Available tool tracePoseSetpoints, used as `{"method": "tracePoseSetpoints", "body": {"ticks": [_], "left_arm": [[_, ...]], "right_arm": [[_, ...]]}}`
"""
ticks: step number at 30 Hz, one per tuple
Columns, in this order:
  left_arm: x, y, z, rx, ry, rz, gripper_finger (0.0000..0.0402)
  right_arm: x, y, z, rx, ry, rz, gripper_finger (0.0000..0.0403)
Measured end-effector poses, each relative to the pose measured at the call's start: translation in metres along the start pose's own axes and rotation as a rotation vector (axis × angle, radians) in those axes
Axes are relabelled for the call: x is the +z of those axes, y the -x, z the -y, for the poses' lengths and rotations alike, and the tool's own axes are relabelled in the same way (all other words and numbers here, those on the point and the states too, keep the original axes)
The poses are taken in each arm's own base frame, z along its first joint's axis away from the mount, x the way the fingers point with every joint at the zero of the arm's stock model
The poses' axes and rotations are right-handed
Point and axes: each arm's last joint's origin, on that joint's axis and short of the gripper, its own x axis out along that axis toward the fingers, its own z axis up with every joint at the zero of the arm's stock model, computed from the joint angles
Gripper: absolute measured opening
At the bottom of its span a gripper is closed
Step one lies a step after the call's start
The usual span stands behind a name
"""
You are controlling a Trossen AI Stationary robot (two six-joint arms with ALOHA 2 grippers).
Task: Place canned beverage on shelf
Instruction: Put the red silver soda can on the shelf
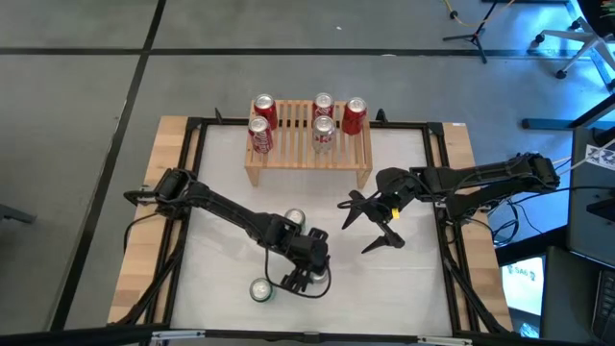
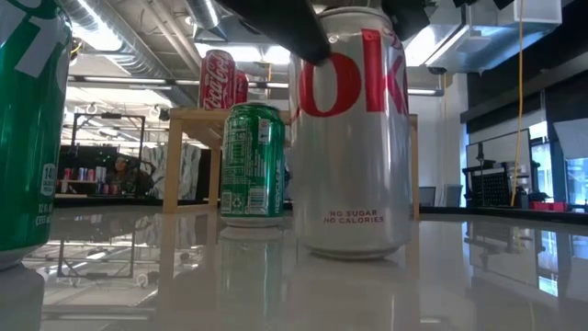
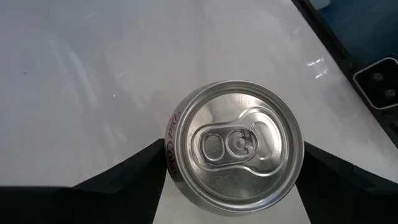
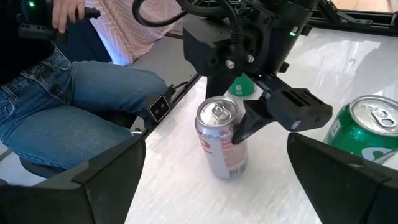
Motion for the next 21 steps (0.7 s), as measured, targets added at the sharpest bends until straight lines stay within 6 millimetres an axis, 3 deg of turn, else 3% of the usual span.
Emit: {"method": "tracePoseSetpoints", "body": {"ticks": [16, 21], "left_arm": [[0.0005, 0.0008, -0.0017, 0.059, 0.064, 0.001, 0.0290], [0.0005, 0.0009, -0.0017, 0.060, 0.064, 0.001, 0.0314]], "right_arm": [[0.0000, -0.0001, 0.0000, 0.000, 0.000, 0.000, 0.0386], [0.0000, 0.0000, -0.0001, 0.000, 0.000, 0.000, 0.0386]]}}
